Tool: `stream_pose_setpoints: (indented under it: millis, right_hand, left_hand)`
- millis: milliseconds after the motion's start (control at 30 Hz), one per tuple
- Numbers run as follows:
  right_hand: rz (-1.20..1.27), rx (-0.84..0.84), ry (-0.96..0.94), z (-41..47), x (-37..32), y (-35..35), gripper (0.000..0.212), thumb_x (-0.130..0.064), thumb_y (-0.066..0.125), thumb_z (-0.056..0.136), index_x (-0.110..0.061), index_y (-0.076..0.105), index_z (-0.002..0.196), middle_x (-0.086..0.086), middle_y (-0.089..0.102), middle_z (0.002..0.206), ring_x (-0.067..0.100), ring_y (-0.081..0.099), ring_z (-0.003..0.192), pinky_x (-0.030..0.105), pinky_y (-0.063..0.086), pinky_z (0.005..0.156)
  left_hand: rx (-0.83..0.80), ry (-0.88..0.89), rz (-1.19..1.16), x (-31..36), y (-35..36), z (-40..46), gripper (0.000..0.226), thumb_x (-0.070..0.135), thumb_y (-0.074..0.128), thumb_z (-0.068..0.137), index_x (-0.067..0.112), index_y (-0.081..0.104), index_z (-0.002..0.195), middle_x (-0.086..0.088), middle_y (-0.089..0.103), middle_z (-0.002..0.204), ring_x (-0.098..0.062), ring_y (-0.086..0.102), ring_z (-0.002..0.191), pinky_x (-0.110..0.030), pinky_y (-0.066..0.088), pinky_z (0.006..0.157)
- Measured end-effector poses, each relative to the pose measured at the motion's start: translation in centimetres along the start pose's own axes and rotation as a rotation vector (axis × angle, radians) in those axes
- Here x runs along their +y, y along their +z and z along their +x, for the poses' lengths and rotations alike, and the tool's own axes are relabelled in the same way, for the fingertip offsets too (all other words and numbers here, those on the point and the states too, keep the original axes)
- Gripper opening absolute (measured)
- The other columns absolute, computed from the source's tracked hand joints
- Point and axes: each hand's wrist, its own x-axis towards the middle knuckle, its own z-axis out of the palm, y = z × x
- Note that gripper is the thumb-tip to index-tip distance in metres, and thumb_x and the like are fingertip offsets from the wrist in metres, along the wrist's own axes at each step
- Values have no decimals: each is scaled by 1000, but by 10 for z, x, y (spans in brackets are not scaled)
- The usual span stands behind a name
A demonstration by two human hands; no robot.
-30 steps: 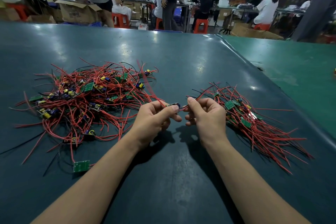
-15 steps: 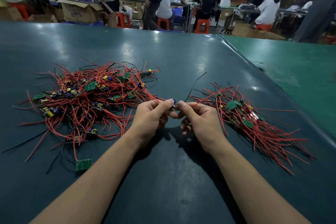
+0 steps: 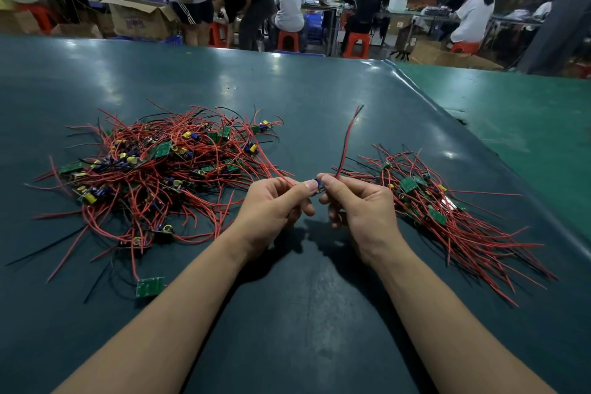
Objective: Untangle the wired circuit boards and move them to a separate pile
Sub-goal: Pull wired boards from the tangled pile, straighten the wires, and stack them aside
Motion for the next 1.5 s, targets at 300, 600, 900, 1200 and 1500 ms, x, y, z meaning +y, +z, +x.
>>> stream_pose_setpoints:
  millis: [300,600,900,1200,1500]
  right_hand:
    - [4,383,-136,14,1,-6,30,-17,71,89,-12,70,60,3,58,51,11,37,35,20,30,36]
    - [-547,479,-497,13,5,-13,18,-13,61,92,-6,75,103,2,60,73,22,55,65,32,46,67]
    - [-506,489,-458,11,2,-13,12,-13,51,96,-21,56,103,2,63,70,32,61,55,46,51,57]
    - [-413,504,-329,11,0,-13,24,-9,41,98,-30,52,98,-3,59,54,17,55,34,31,46,33]
    - [-227,500,-184,13,-3,-16,9,-16,40,104,-17,48,99,-1,72,89,18,54,35,23,41,32]
  left_hand:
    - [24,35,-2,3,1,-2,26,18,64,90,8,61,67,-4,60,56,-10,32,45,-14,26,39]
    - [40,24,-123,4,-2,-2,20,31,69,71,14,62,63,-2,59,51,-7,34,40,-14,23,39]
    - [-10,48,-89,4,-2,-3,24,32,68,71,19,66,51,-2,60,53,-6,34,39,-13,25,39]
    - [-13,53,-81,3,-1,-3,24,31,68,73,18,65,53,-3,62,55,-7,34,42,-15,23,40]
    - [120,143,-123,-3,-2,1,20,20,66,86,12,63,68,-5,64,61,-7,34,40,-15,29,41]
